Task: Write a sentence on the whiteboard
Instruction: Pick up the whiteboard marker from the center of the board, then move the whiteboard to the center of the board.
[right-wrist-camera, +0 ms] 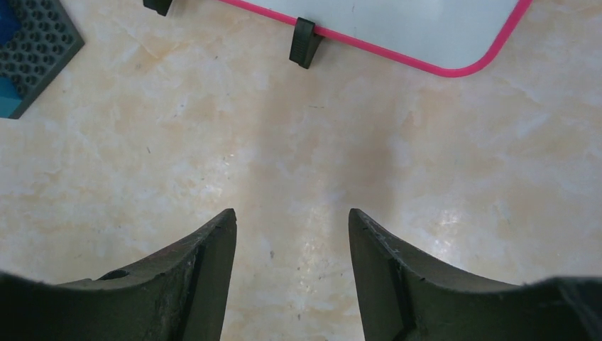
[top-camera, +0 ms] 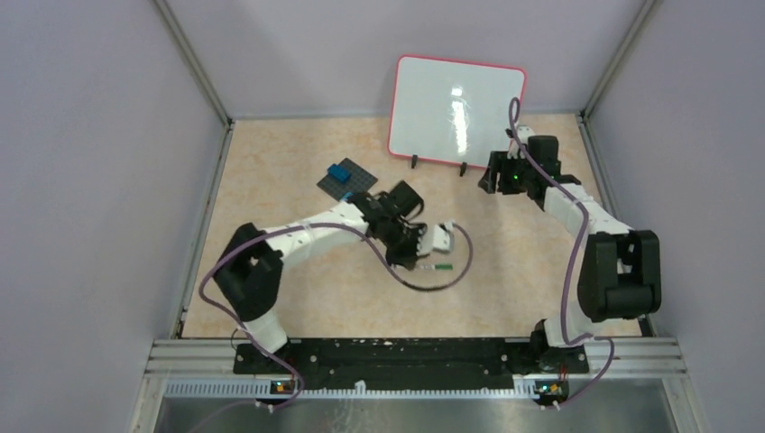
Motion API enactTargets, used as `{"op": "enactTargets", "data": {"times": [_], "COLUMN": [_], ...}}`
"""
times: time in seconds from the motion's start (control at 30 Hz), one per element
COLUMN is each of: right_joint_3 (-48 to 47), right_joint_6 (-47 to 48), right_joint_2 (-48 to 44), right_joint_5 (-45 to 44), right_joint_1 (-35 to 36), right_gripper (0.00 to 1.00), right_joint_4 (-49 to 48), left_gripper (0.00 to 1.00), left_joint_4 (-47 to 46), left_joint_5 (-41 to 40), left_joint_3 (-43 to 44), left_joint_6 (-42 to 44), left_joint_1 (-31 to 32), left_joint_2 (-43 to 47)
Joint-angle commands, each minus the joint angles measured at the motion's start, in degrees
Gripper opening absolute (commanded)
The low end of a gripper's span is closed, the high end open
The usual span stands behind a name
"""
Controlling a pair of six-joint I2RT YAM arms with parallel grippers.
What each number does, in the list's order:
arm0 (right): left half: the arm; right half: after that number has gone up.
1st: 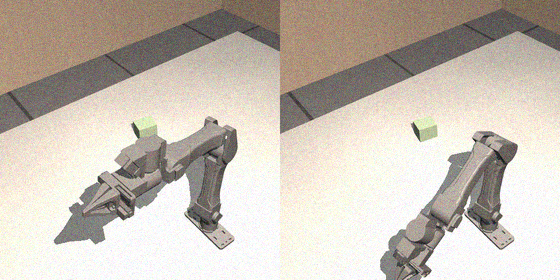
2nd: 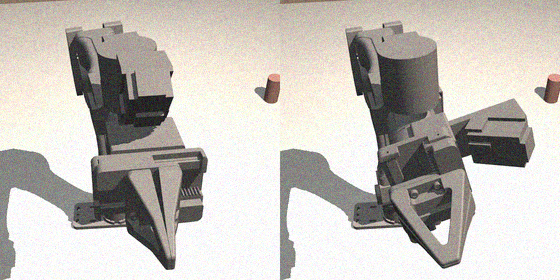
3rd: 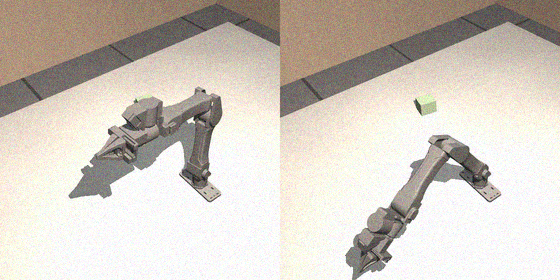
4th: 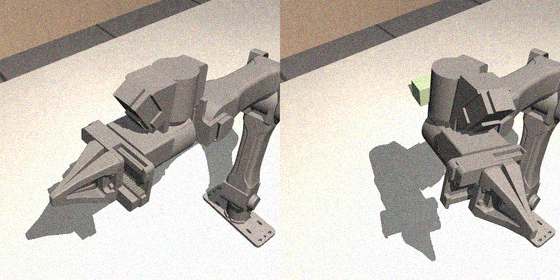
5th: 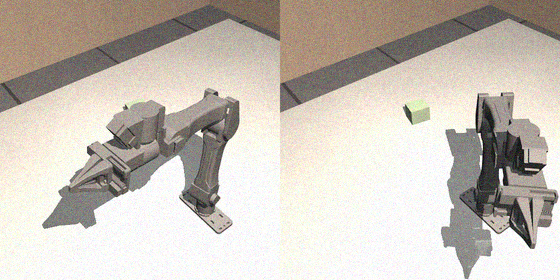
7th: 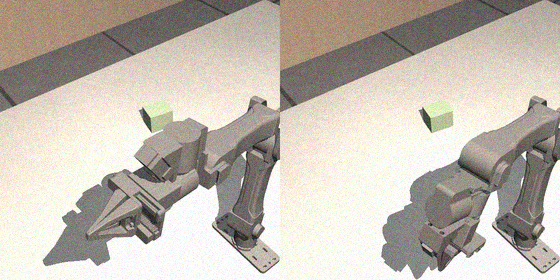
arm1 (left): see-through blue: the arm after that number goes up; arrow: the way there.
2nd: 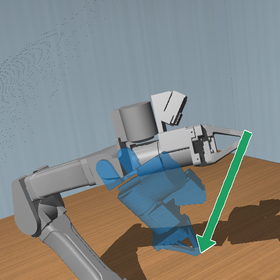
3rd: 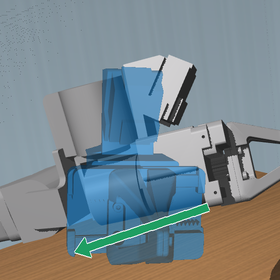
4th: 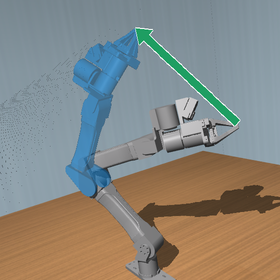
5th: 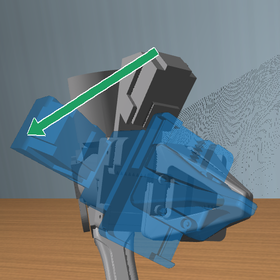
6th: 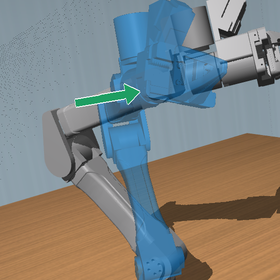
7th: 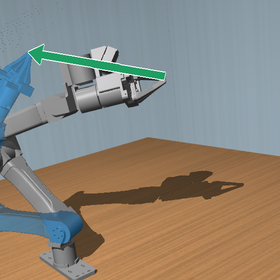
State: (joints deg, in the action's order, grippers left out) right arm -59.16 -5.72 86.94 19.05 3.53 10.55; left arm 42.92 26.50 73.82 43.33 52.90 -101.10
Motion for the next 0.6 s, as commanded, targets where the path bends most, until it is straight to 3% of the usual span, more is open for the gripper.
{"op": "enactTargets", "data": {"times": [0.0,0.23,0.57], "right_joint_3": [-4.37,-12.96,-24.39], "right_joint_6": [-0.86,-3.24,-4.18], "right_joint_2": [5.33,15.12,27.56], "right_joint_5": [-6.84,-16.23,-26.95], "right_joint_1": [4.43,9.75,13.60], "right_gripper": [0.57,0.52,0.44], "right_joint_4": [-3.60,-3.85,-4.07], "left_gripper": [0.00,0.00,0.00], "left_joint_4": [-5.24,-11.07,-15.46], "left_joint_5": [10.13,11.67,12.64], "left_joint_3": [2.25,-0.27,-4.87], "left_joint_6": [-12.43,-23.24,-27.09], "left_joint_1": [-11.03,-23.21,-28.85], "left_joint_2": [10.91,19.73,27.34]}}
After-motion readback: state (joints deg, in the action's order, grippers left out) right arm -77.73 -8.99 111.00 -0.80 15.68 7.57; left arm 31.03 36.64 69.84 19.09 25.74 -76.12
